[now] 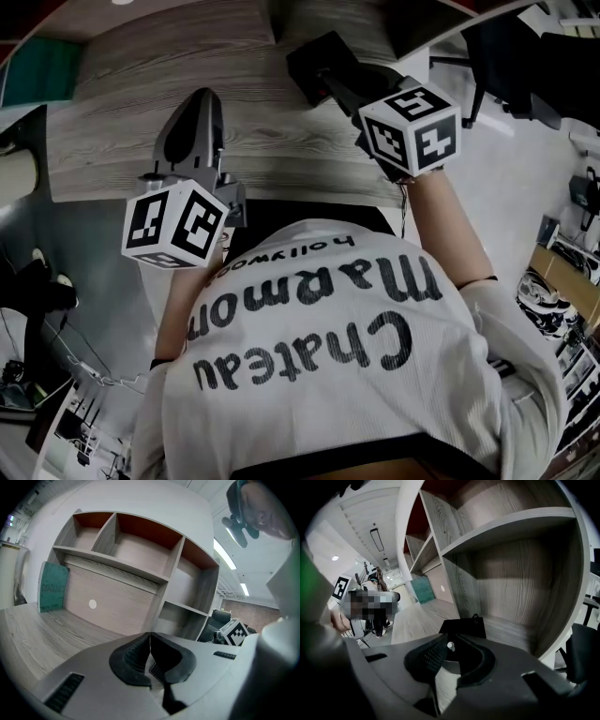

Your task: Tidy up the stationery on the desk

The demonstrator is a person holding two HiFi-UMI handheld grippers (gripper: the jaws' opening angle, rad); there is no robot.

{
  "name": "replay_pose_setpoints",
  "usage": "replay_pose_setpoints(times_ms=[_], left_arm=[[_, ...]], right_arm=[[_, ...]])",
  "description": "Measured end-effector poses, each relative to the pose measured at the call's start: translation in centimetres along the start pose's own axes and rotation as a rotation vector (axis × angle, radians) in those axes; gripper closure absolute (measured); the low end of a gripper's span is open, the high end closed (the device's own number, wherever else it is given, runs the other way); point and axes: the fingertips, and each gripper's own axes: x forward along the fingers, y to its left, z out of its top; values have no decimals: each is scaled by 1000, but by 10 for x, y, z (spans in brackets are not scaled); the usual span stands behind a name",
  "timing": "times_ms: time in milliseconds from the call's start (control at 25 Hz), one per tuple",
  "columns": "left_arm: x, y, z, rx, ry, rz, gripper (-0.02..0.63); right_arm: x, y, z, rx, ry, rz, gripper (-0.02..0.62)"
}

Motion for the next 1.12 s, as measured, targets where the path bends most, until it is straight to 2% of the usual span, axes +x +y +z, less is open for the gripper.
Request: replay_pose_setpoints(times_ms=[320,760,1120], left_arm=[[-1,-4,-2,7,13,13,589],[2,-3,-1,0,9,2,589],[-12,-6,10,9,-42,-13,589]], right_arm=[[-1,-5,1,17,-30,13,540],[4,-7,-3,12,-21,8,538],[4,-10,-7,25,-22,-39,532]])
